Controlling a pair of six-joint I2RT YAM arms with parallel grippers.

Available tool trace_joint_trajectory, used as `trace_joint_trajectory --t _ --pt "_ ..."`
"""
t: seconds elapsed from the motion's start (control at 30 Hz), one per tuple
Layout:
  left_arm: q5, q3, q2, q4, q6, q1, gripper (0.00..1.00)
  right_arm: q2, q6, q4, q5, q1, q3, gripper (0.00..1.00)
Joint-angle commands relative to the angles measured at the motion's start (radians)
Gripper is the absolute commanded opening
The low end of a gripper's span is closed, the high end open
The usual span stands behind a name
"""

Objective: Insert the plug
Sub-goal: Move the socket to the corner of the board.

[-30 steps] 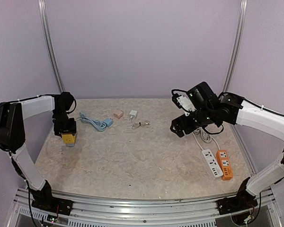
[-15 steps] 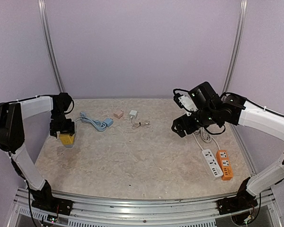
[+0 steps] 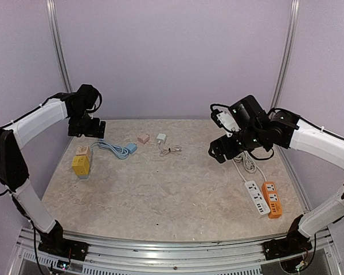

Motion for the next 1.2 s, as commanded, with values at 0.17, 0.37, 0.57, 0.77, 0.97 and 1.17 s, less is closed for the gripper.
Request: trace_joint_trajectory --t 0.17,0.37,0.57,0.77,0.97,1.17 --pt "-0.118 0.019 0.232 0.091 0.361 -0.058 0.99 -0.031 0.0 -0.047 0.045 -0.013 0.0 0.89" --pt "-0.12 0.032 0.339 0.21 0.468 -0.088 0.99 -0.061 0.005 -0.055 0.05 -0.016 -0.02 0.89" --pt "-0.13 0.078 0.425 0.214 0.498 -0.099 0.99 -0.09 0.01 -0.063 0.058 -0.019 -0.038 0.89" --pt "-0.153 0.096 0.479 0.228 0.499 -0.101 0.99 -0.107 0.012 -0.062 0.064 -0.022 -0.056 0.89" --pt "-0.204 0.147 0.543 0.213 0.473 -0.087 0.99 -0.114 0.015 -0.059 0.063 -0.025 -0.071 0.89" --pt "-0.217 0.249 0.608 0.186 0.412 -0.054 0.99 -0.114 0.017 -0.06 0.061 -0.028 -0.077 0.89"
